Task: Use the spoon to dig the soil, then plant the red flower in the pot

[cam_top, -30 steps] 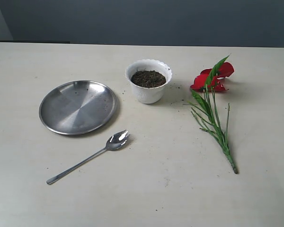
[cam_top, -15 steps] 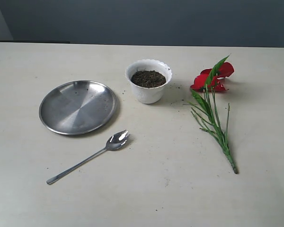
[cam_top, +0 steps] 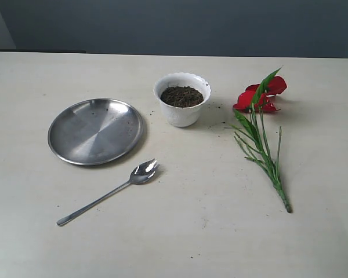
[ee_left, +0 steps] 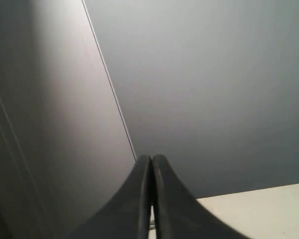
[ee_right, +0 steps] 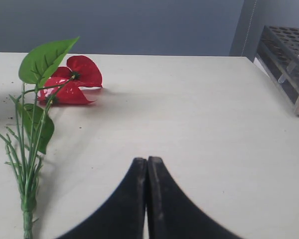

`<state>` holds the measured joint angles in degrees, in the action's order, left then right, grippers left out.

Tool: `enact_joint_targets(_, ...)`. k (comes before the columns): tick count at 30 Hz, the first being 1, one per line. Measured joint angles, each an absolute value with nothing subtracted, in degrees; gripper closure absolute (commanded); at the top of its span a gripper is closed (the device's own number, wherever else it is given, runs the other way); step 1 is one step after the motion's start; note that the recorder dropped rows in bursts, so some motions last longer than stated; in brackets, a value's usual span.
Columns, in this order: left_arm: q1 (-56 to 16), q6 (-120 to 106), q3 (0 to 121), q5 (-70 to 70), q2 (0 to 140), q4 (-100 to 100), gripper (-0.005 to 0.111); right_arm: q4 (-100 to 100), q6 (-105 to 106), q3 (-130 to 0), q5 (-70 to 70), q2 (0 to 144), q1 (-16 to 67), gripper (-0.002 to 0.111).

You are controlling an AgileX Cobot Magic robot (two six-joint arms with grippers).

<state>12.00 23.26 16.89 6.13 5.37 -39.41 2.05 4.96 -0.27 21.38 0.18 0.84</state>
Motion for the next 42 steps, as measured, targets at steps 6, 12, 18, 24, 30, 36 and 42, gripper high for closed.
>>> enact_joint_targets(6,12.0,23.26,21.97,6.91,5.46,-36.99,0.106,2.05,4.96,-0.27,21.38,0.18,0.84,0.108)
enact_joint_targets(12,12.0,23.36,27.86,11.17,5.36,-35.32,0.106,2.05,4.96,-0.27,21.38,0.18,0.84,0.108)
enact_joint_targets(18,12.0,23.36,32.98,16.37,5.36,-30.85,0.106,2.05,4.96,-0.27,21.38,0.18,0.84,0.108)
enact_joint_targets(24,12.0,23.36,35.69,20.66,5.36,-24.71,0.106,2.05,4.96,-0.27,21.38,0.18,0.84,0.108)
enact_joint_targets(30,12.0,22.02,36.2,21.66,5.36,-18.96,0.106,2.05,4.96,-0.27,21.38,0.18,0.84,0.108)
enact_joint_targets(36,12.0,4.16,36.2,22.98,5.36,-2.8,0.106,2.05,4.96,-0.27,21.38,0.18,0.84,0.108)
enact_joint_targets(42,11.1,-12.33,36.2,22.17,5.36,5.05,0.106,2.05,4.96,-0.27,21.38,0.18,0.84,0.108)
